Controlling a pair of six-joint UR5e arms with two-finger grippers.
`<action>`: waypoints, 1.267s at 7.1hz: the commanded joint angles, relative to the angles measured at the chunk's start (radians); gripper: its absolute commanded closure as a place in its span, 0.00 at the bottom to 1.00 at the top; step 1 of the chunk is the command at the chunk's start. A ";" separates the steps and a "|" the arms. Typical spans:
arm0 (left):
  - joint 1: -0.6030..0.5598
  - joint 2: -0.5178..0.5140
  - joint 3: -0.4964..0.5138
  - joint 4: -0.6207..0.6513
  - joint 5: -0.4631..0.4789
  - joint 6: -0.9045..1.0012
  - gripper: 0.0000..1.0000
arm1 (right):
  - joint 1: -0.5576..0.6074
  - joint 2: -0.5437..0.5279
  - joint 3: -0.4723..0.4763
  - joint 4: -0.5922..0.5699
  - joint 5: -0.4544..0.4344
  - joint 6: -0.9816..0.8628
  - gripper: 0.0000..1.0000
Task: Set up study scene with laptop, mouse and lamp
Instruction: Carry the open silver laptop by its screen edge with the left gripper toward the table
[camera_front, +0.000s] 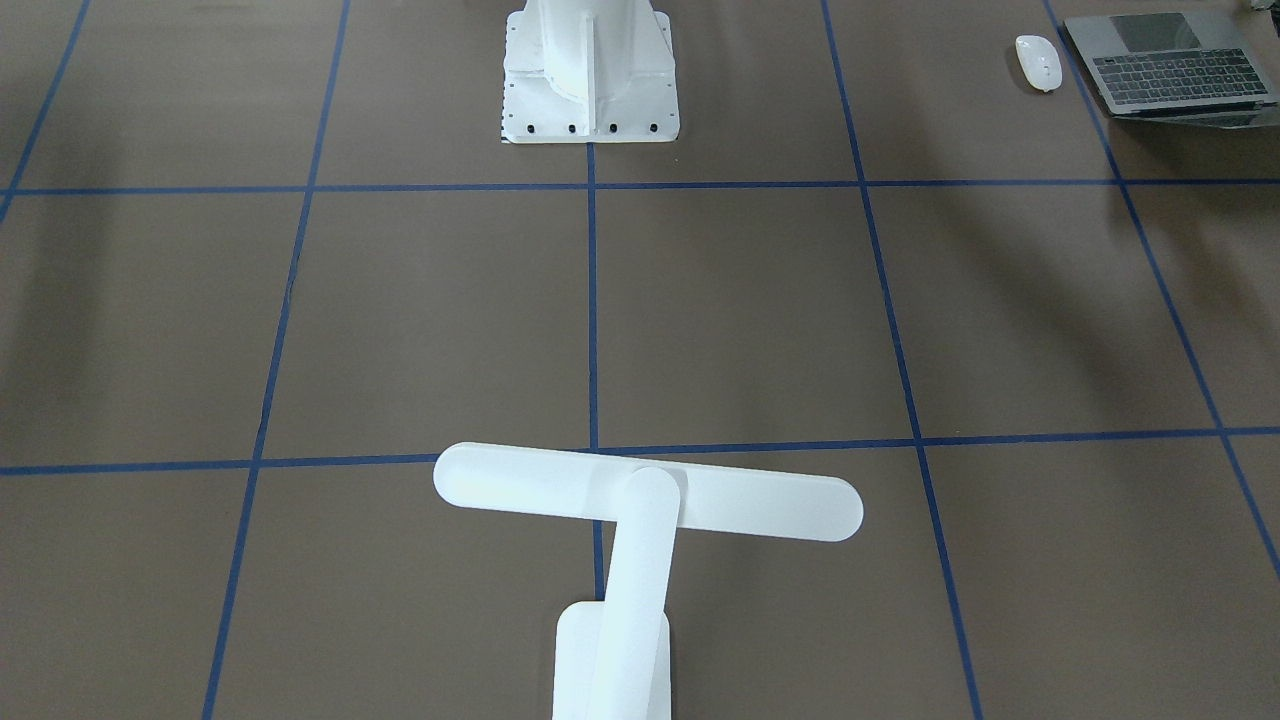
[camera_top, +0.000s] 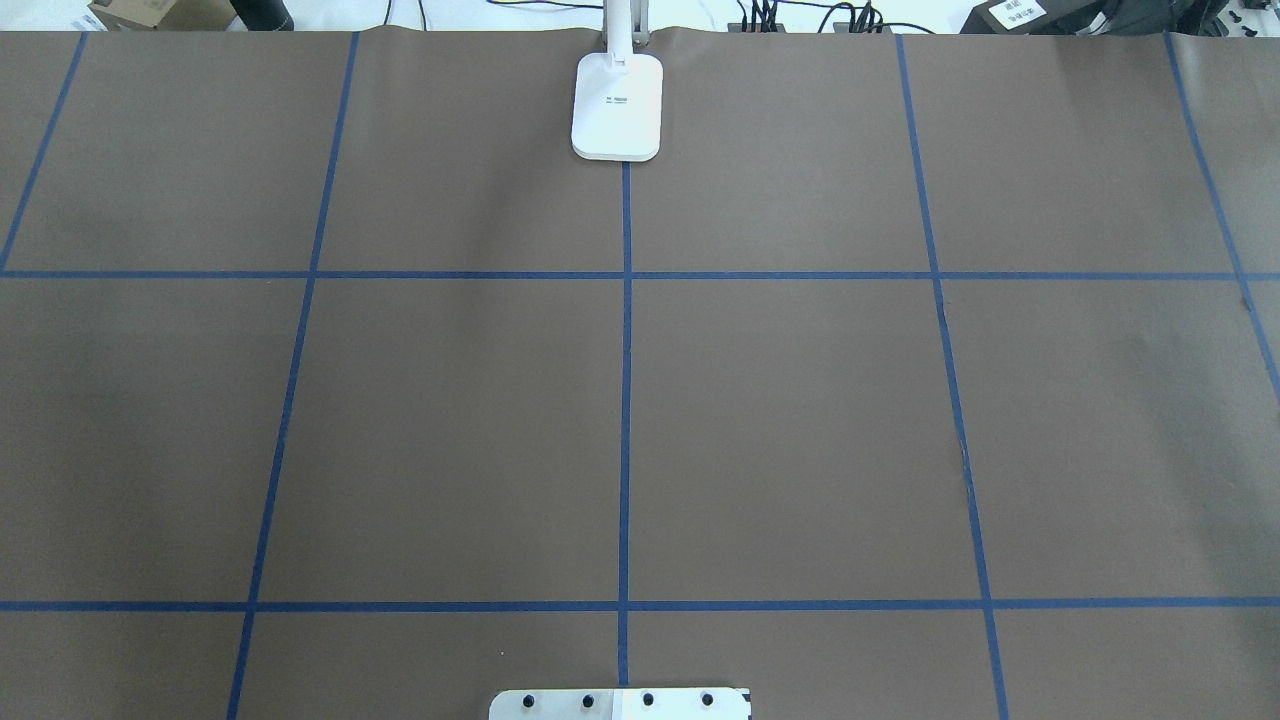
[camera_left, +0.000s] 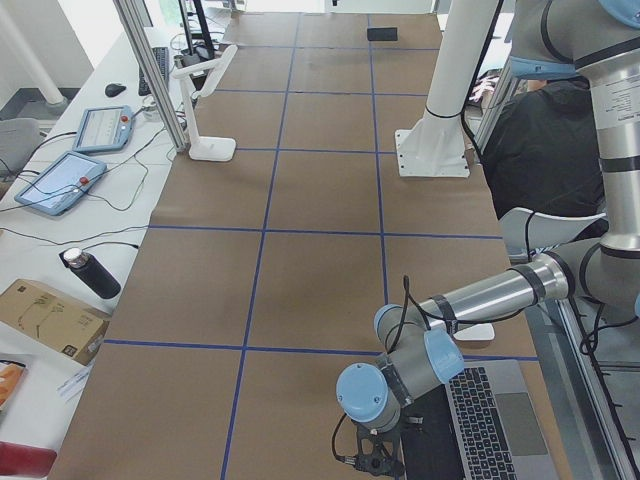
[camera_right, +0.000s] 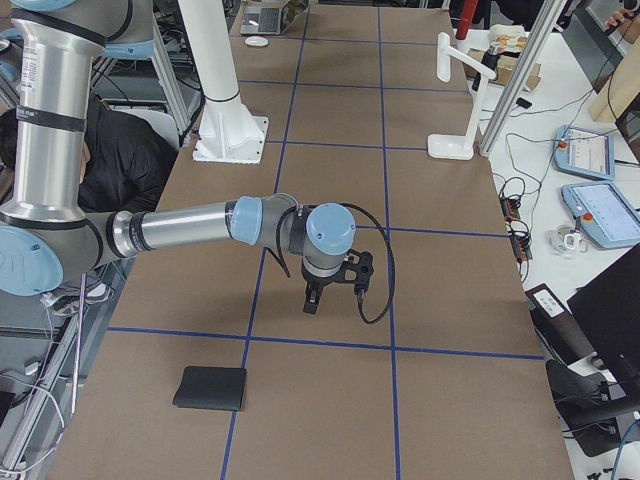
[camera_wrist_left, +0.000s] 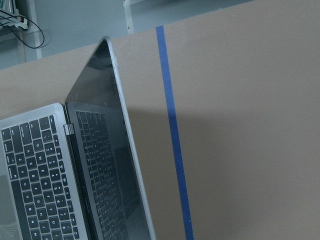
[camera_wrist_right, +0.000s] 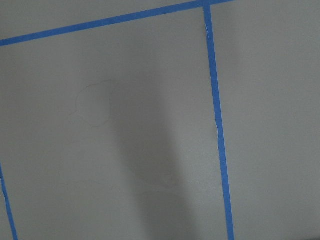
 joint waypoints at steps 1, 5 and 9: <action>0.000 0.002 0.010 0.001 0.000 0.000 0.51 | 0.000 -0.005 0.007 0.000 0.000 0.000 0.00; 0.000 0.022 -0.005 0.013 -0.003 0.002 1.00 | 0.000 -0.028 0.022 0.000 0.000 -0.001 0.00; -0.001 0.062 -0.210 0.154 0.004 0.000 1.00 | 0.000 -0.031 0.032 -0.001 0.003 0.002 0.00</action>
